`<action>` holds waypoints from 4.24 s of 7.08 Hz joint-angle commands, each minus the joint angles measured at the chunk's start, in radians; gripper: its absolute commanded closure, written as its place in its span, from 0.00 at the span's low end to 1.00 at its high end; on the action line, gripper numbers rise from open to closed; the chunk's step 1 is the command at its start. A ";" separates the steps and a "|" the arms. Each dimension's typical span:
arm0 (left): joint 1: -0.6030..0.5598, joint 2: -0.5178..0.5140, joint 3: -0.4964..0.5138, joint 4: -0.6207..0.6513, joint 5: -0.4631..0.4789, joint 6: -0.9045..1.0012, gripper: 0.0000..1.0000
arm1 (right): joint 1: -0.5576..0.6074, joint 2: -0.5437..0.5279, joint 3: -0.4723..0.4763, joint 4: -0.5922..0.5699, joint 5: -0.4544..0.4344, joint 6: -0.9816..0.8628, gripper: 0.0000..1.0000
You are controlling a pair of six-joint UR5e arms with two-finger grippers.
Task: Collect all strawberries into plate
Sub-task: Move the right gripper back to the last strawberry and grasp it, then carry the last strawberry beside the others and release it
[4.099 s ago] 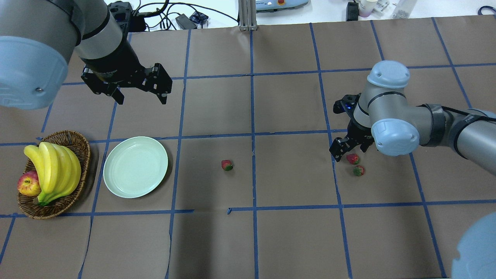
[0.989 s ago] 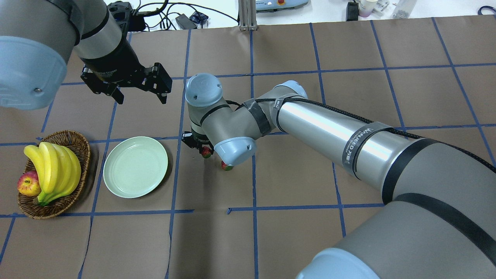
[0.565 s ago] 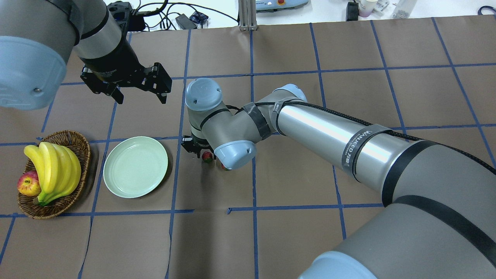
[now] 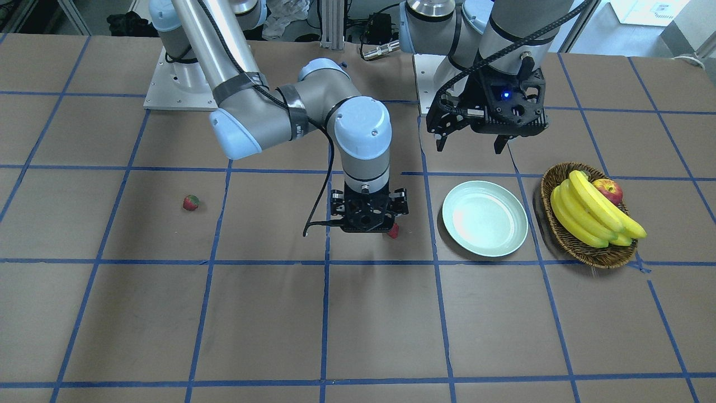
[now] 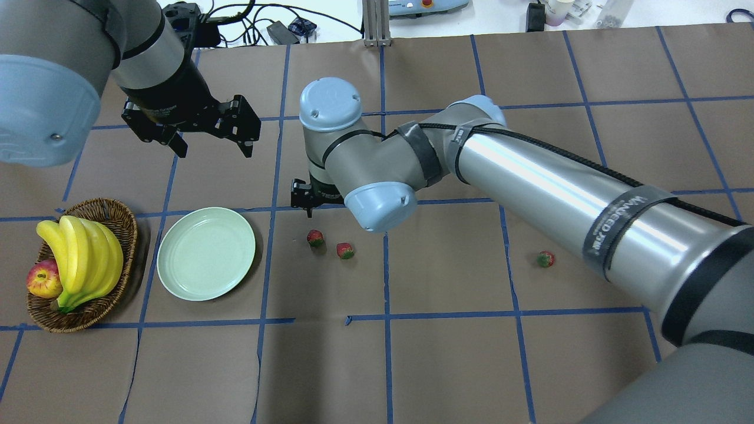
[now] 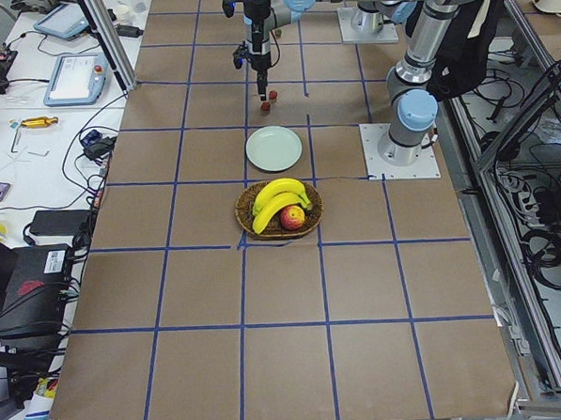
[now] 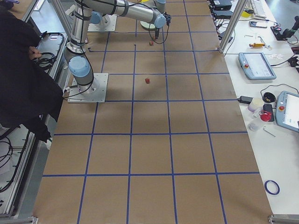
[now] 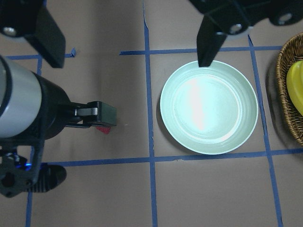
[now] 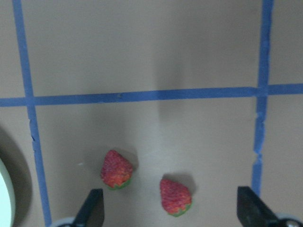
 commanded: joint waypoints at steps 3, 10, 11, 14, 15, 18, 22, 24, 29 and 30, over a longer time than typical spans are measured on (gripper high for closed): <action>0.001 -0.001 -0.001 0.000 0.000 0.001 0.00 | -0.247 -0.196 0.181 0.180 -0.092 -0.465 0.00; 0.001 -0.006 -0.002 0.000 0.000 -0.001 0.00 | -0.583 -0.250 0.554 -0.118 -0.155 -0.942 0.00; 0.001 -0.004 -0.002 0.000 0.001 -0.001 0.00 | -0.583 -0.250 0.559 -0.136 -0.156 -0.942 0.00; 0.001 -0.001 -0.001 0.000 0.001 0.001 0.00 | -0.583 -0.242 0.593 -0.144 -0.158 -0.946 0.08; 0.001 0.000 -0.001 0.000 0.001 0.001 0.00 | -0.583 -0.241 0.593 -0.143 -0.167 -0.948 0.23; 0.001 -0.001 -0.001 0.000 0.001 0.001 0.00 | -0.583 -0.241 0.595 -0.141 -0.213 -0.951 0.32; 0.001 -0.001 -0.001 0.000 0.001 0.001 0.00 | -0.582 -0.242 0.590 -0.141 -0.227 -0.946 0.80; 0.001 -0.001 -0.001 0.000 0.001 0.001 0.00 | -0.565 -0.252 0.544 -0.137 -0.186 -0.882 0.82; 0.001 0.000 -0.001 0.000 0.001 0.001 0.00 | -0.268 -0.085 0.307 -0.164 0.008 -0.375 0.82; 0.001 0.000 -0.001 0.000 0.001 0.001 0.00 | -0.200 -0.049 0.244 -0.164 0.009 -0.262 0.82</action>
